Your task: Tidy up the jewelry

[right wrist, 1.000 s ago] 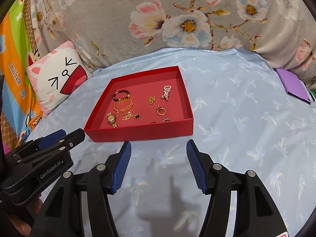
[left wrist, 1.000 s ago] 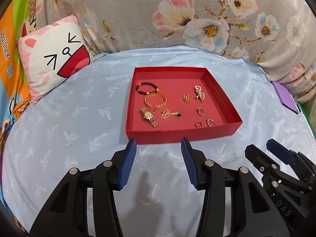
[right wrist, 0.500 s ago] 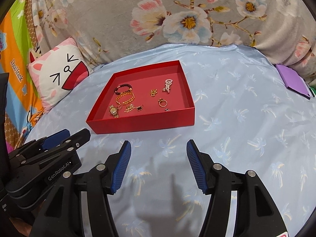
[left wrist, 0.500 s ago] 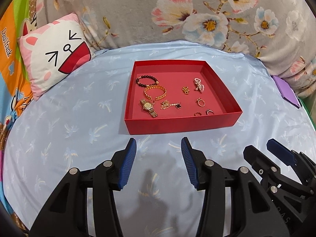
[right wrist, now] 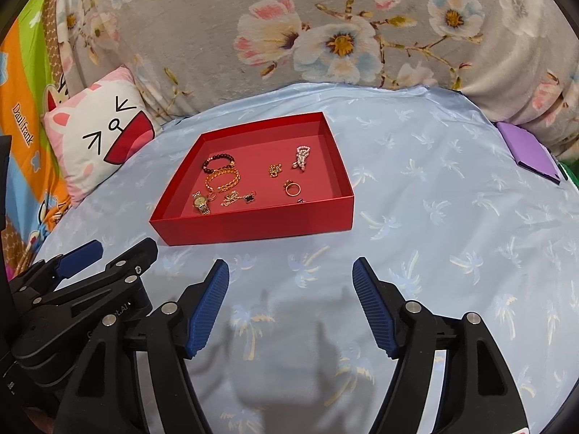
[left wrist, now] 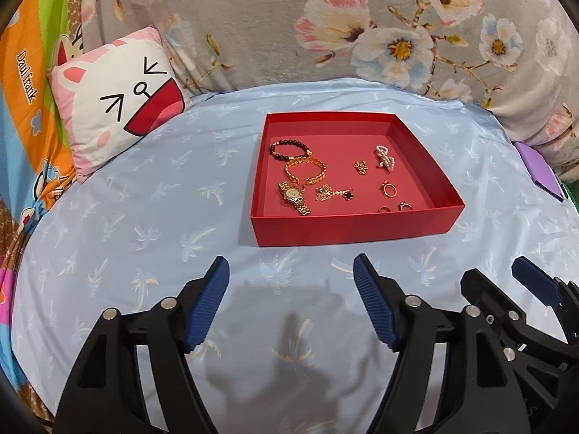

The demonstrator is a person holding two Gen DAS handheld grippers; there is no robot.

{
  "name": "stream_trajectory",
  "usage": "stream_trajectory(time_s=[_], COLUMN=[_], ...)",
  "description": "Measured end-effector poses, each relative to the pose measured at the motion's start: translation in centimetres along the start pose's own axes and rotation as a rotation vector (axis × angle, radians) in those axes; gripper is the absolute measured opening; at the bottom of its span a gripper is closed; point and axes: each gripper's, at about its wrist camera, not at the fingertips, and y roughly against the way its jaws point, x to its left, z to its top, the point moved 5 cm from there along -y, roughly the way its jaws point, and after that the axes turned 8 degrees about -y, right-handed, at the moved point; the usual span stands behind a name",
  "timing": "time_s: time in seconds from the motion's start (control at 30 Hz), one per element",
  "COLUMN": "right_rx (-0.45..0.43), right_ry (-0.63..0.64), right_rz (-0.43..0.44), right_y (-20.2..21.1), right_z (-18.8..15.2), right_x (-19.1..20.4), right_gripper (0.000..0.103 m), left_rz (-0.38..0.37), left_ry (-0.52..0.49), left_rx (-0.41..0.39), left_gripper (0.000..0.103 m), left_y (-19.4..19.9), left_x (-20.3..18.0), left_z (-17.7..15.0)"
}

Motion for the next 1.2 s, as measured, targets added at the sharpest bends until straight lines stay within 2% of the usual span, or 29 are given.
stream_trajectory(time_s=[0.3, 1.2], right_rx=[-0.011, -0.029], right_ry=[0.003, 0.008], right_rz=[-0.009, -0.017], right_y=[0.18, 0.77], right_z=[-0.07, 0.06], right_x=[0.02, -0.02], right_gripper=[0.071, 0.071], left_rz=[0.020, 0.041], left_ry=[0.000, -0.008], left_rx=[-0.005, -0.018], left_gripper=[0.073, 0.073], left_y=[0.26, 0.95], left_x=[0.36, 0.42], left_z=[-0.16, -0.09])
